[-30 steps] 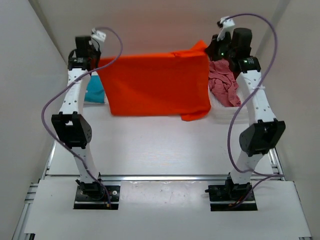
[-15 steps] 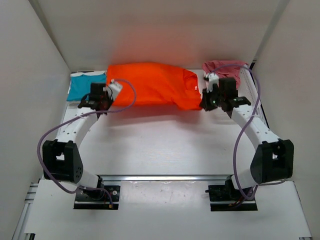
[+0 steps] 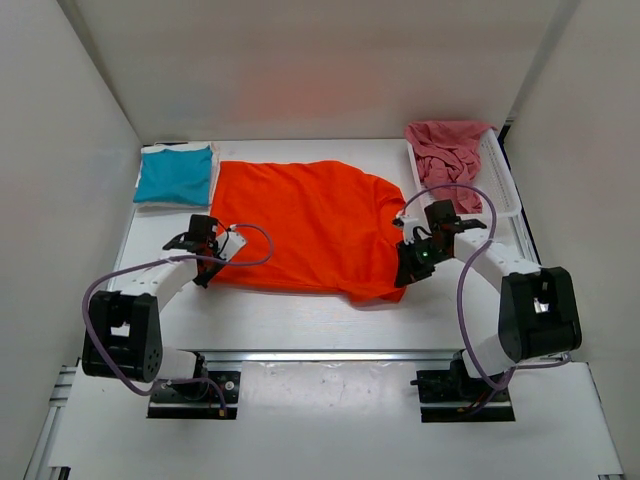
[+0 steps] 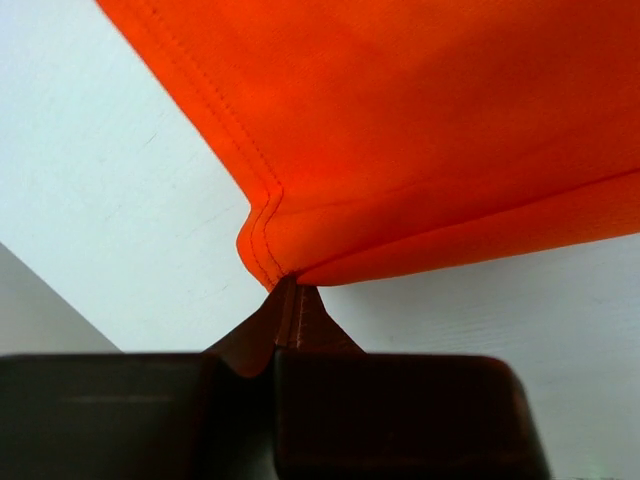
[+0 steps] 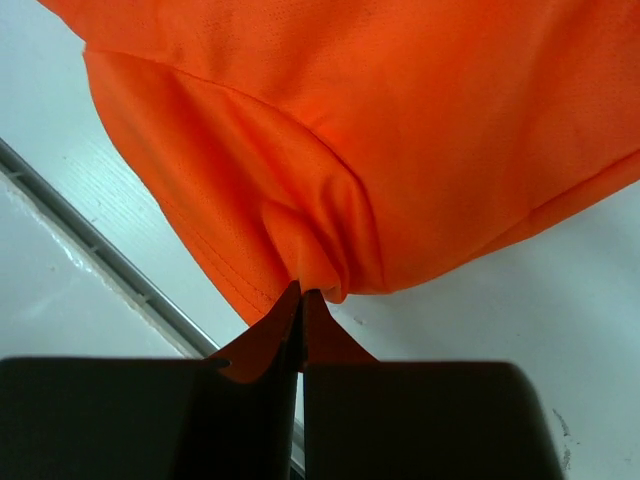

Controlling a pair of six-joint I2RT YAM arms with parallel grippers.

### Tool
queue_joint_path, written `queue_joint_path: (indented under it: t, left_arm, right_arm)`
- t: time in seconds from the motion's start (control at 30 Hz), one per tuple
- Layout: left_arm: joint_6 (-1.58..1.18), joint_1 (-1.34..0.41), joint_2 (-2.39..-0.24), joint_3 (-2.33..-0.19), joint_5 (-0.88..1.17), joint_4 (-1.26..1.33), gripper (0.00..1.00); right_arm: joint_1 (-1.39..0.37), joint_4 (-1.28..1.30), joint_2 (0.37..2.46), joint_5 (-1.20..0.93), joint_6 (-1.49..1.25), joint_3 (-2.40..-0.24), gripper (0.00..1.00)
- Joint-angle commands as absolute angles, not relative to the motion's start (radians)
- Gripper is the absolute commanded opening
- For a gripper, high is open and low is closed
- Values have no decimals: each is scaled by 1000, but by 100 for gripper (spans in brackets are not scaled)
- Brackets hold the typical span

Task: Fold and stack the t-shirts
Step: Flatten out the tshirt, then fold the flattened tshirt in 1/3 of the way

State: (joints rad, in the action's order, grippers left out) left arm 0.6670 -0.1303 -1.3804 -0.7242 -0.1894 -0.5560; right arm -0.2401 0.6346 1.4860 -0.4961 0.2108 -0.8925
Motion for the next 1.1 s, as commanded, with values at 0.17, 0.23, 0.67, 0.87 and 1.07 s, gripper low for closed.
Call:
queue_joint_path:
  t: [0.17,0.23,0.67,0.87,1.07]
  left_arm:
    - [655,-120,-1353,-819,-186,-555,0]
    - [635,-110,-1397,-900,-189,-542,0]
    - [514,-87,-1787,-1259,-196,-520,0]
    - [471,-69,-1862,-1322,-221,-538,0]
    - [466,-77,-1908,-1333,-270,-522,0]
  right_arm:
    - [-244,569,1520,-534,238,-1095,0]
    - [-238,546,1561,-503,232,-1163,1]
    - [-212,517,1827,-416,290,-1422,0]
    - [-189,496,1891,-390,273,-1479,0]
    - [-206,497,1957,-379,278,-1545,0]
